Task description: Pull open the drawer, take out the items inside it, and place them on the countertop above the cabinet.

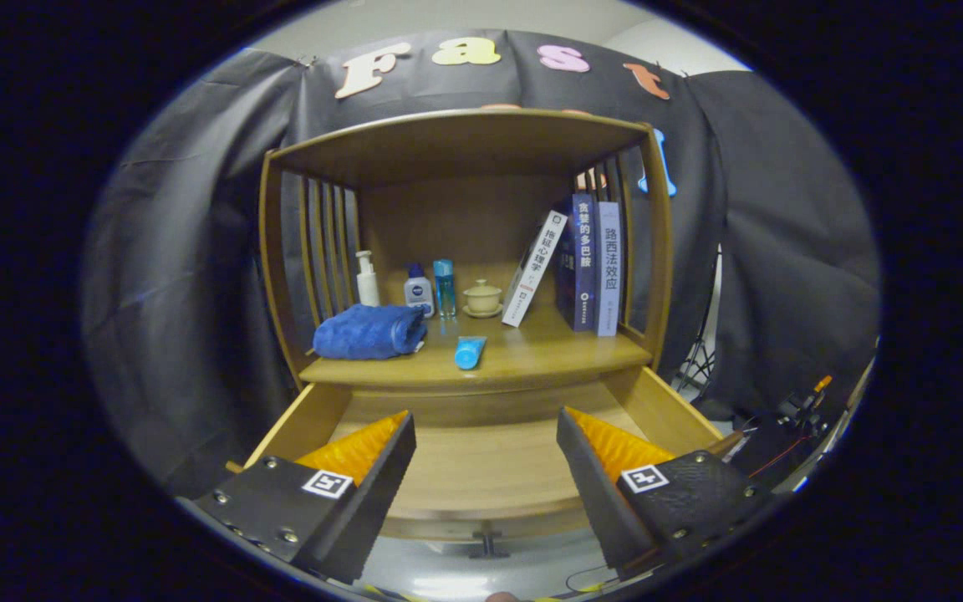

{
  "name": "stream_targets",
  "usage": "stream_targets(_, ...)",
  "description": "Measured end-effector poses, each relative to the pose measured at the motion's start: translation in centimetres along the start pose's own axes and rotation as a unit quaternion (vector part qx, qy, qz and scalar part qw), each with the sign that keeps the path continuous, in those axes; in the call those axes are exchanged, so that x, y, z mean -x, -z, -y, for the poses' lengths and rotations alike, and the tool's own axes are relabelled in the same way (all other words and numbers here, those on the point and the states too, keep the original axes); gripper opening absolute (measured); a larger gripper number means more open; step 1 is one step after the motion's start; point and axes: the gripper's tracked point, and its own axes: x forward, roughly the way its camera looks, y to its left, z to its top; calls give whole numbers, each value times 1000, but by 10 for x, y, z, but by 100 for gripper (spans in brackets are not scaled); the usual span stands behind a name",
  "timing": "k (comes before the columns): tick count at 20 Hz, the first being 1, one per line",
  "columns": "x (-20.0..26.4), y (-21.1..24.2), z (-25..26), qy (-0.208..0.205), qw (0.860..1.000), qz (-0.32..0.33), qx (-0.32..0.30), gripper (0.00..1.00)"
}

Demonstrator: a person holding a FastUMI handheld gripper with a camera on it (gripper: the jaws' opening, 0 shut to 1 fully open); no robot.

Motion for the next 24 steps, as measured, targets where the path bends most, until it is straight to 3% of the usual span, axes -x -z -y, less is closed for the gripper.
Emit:
stream_targets(5, 40, 36, 2, -7, 999, 33, -22, 100)
stream_targets(12, 44, 128, -18, -33, 999, 5, 15, 100)
stream_targets(24, 27, 159, -30, -38, 999, 0, -1, 100)
